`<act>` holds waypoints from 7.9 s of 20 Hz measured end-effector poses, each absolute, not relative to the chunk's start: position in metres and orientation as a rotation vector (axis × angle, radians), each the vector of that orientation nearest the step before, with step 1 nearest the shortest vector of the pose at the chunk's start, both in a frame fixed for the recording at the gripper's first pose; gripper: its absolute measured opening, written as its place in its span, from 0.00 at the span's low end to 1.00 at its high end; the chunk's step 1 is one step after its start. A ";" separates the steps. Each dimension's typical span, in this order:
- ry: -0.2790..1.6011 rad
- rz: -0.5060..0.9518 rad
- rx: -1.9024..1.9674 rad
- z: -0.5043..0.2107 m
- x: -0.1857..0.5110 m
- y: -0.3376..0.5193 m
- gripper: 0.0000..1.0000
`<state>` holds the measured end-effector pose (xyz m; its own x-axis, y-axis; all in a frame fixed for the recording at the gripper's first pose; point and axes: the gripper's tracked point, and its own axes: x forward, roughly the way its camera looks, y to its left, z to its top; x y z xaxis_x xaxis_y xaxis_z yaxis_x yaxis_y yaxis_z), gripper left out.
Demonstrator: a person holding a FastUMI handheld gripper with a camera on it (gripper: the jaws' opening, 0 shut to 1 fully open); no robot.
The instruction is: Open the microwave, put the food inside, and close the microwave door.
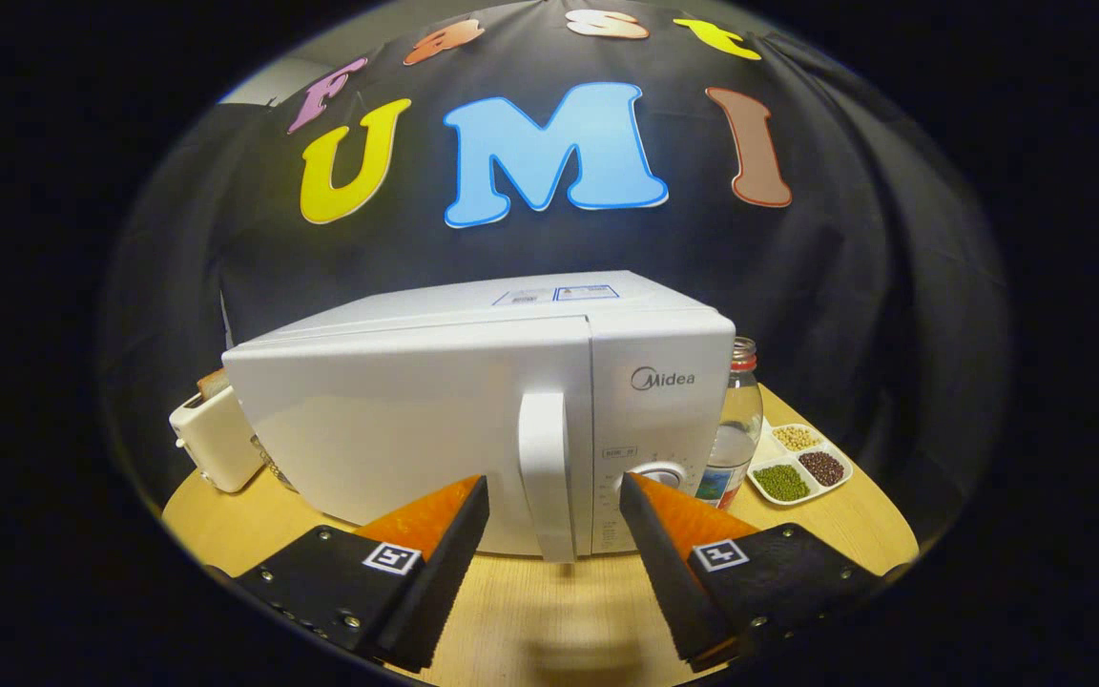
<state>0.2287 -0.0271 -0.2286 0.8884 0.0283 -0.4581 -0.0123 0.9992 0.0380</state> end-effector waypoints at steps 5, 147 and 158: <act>0.500 0.020 0.028 -0.235 0.236 -0.024 0.59; 0.745 0.442 1.070 -0.167 0.062 0.047 0.39; 0.564 0.318 1.201 -0.184 0.166 0.056 0.39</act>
<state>0.1659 0.0558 -0.1838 0.8210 0.5172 -0.2416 0.0613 0.3409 0.9381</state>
